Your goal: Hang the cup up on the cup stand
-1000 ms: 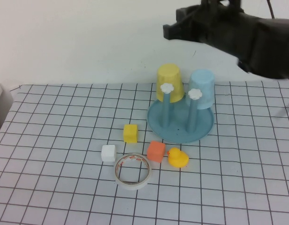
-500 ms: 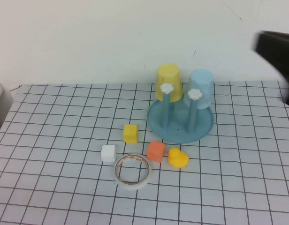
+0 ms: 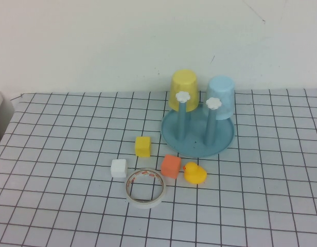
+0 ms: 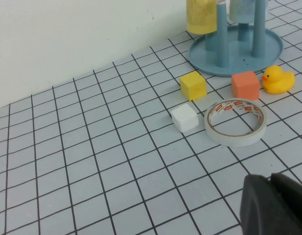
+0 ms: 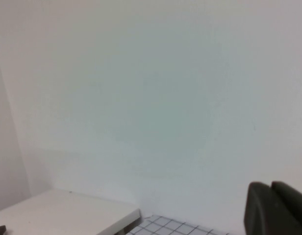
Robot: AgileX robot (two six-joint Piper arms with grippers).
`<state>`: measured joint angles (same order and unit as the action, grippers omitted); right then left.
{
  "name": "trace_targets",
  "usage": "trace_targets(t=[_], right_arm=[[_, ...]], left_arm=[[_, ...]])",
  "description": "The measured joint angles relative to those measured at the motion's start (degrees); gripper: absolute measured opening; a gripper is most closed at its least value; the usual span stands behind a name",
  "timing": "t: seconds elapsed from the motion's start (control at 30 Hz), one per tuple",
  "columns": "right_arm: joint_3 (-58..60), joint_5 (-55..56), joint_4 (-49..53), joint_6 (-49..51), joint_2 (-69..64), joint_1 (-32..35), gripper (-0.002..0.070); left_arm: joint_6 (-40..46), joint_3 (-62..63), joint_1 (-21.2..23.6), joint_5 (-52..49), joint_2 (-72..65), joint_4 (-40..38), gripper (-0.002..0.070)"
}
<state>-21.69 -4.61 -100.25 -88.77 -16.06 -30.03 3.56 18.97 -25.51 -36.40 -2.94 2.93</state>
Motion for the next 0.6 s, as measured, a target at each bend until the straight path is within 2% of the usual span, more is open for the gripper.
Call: trace_targets(t=[0.27,0.6], right_arm=[[3.4,4.6,0.0,-0.3,3.7,0.0,-0.0001],[4.6,7.5,0.0,-10.9,3.7,0.0,-0.0001]], left_arm=[[0.0,0.0,0.0,0.1,0.0,0.0,0.0],[0.0,0.0,0.0,0.1,0.0,0.0,0.0]])
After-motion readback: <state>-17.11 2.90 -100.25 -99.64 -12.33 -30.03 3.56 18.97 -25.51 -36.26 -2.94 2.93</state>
